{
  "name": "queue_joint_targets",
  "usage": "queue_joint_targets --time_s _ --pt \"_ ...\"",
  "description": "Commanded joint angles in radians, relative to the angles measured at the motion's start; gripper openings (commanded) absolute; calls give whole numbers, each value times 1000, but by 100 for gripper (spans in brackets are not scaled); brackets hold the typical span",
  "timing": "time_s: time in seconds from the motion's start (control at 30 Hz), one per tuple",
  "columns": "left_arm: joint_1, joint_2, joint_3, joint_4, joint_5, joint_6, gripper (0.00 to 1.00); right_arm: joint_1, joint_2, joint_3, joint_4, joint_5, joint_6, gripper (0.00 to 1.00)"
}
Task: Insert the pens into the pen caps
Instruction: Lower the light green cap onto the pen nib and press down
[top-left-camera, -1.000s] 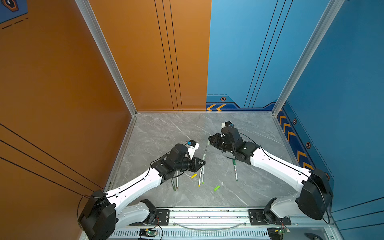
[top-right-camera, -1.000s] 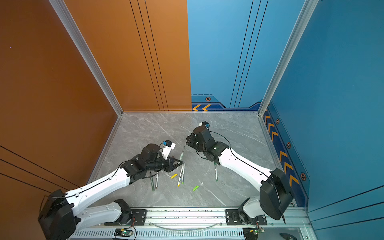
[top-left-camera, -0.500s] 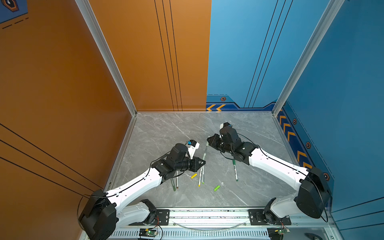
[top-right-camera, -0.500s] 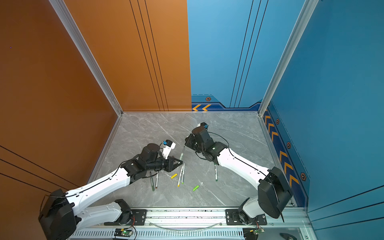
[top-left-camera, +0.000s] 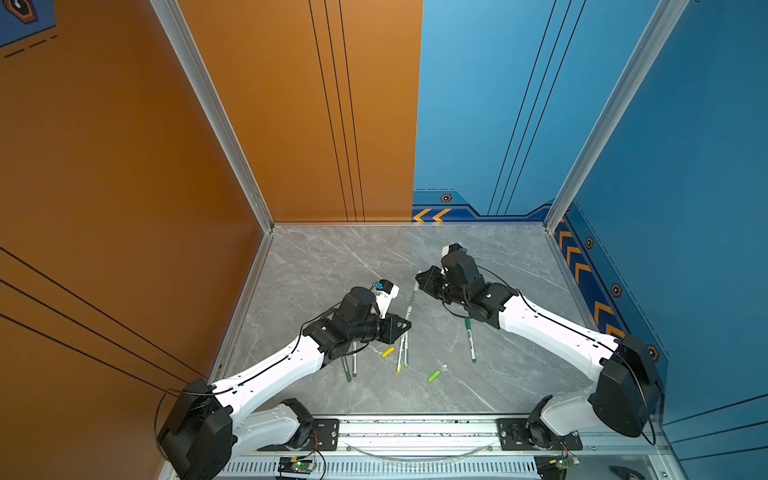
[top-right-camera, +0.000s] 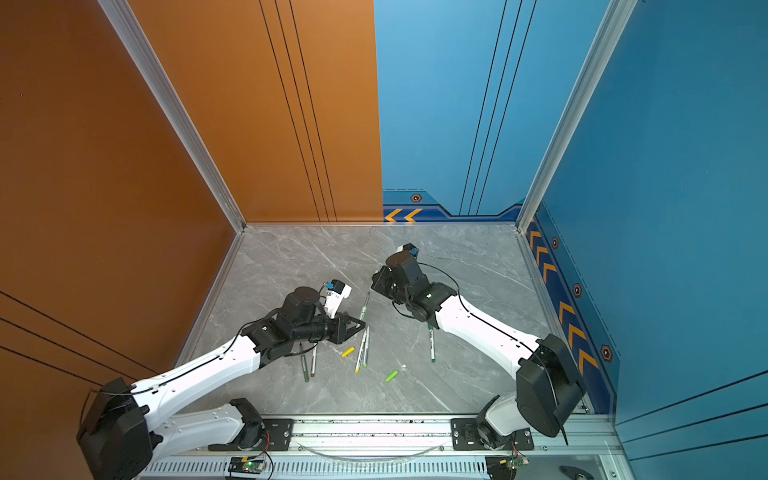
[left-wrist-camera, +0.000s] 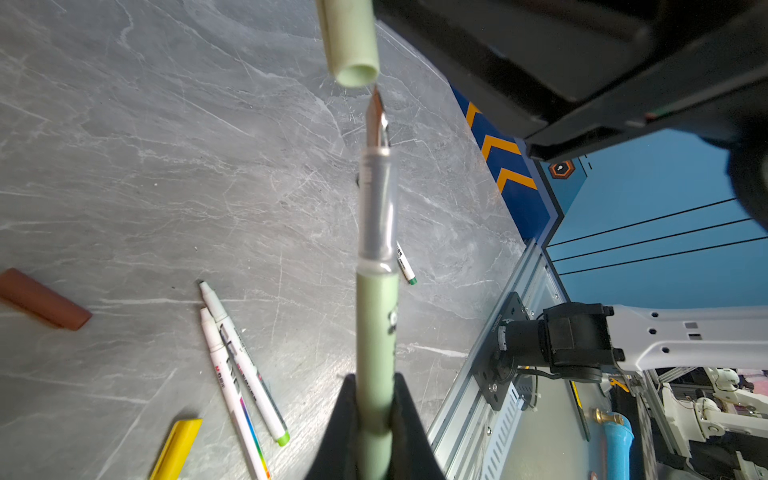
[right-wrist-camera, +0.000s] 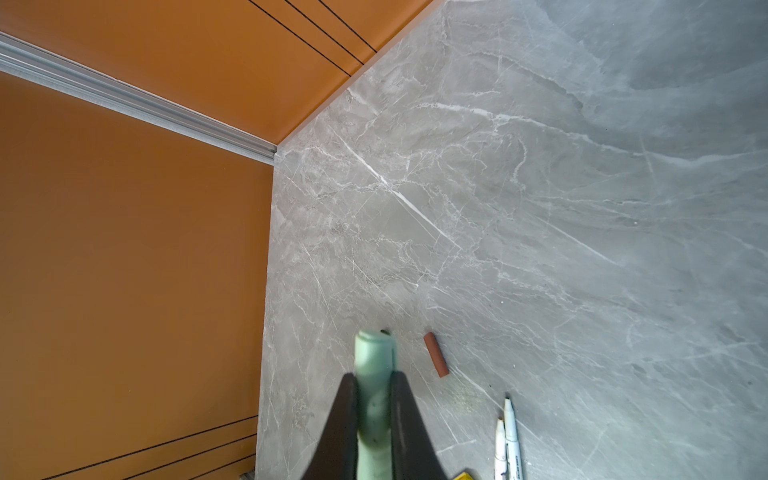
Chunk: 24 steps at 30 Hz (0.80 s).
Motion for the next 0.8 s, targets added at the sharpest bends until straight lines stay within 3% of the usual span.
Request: queue_joint_targets --time_s 0.0,0.77 --pt "-12 7 26 10 19 18 0 -2 -29 31 -14 -8 -6 12" --pt "-11 -8 19 3 1 22 0 37 -30 41 -45 -3 -50 10"
